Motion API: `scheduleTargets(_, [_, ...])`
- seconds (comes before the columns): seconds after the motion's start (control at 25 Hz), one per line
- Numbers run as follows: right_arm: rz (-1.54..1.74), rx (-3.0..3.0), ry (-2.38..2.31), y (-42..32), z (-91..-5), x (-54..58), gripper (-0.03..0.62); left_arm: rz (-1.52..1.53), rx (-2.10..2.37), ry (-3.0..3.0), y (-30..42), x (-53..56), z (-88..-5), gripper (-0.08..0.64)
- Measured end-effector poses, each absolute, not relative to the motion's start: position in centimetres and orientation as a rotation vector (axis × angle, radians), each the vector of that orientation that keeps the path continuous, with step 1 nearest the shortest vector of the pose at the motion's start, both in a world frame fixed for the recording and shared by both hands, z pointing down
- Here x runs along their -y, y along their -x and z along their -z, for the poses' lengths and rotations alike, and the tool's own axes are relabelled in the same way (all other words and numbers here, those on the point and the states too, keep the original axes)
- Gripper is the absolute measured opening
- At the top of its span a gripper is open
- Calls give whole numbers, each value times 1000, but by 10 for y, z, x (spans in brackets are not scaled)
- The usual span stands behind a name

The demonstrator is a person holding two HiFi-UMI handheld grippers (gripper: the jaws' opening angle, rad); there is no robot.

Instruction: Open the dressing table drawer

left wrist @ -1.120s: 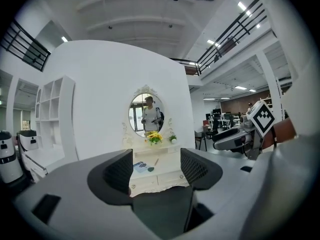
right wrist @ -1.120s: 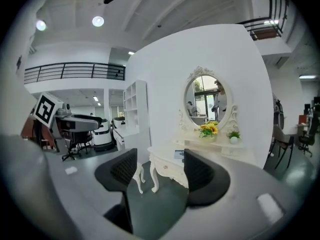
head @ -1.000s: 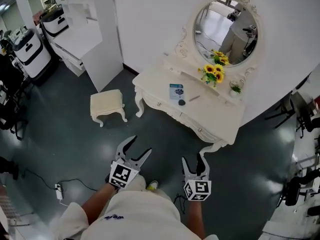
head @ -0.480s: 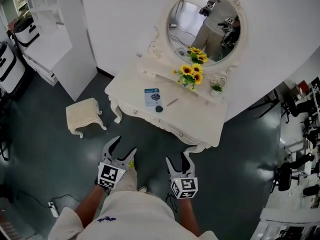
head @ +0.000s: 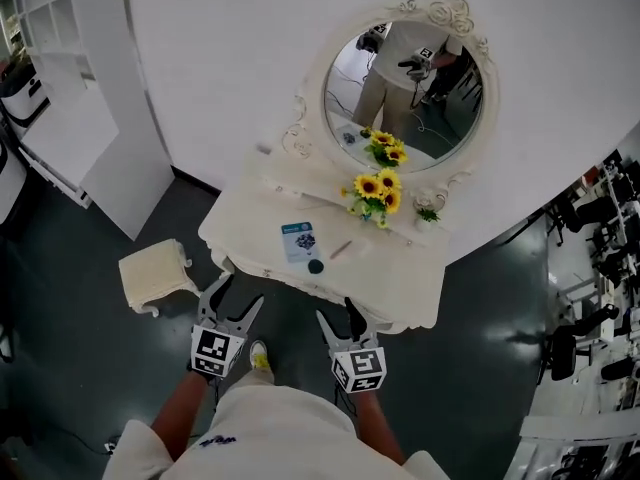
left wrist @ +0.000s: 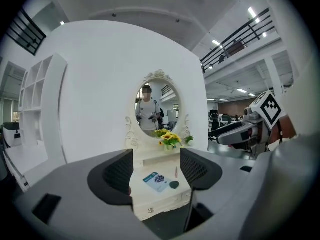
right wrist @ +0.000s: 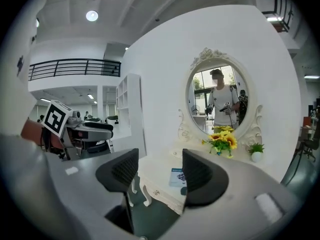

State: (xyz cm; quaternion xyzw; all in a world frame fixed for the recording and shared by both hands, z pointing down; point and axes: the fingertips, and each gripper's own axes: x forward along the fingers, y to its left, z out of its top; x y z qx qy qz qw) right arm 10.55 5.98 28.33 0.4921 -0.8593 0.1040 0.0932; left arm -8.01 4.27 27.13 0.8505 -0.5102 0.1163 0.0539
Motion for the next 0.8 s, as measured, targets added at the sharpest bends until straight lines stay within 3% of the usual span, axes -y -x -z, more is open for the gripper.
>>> scheduleTargets(0.8, [-287, 2399, -1490, -28, -320, 54, 265, -268, 1470, -2547, 145, 70, -309, 264])
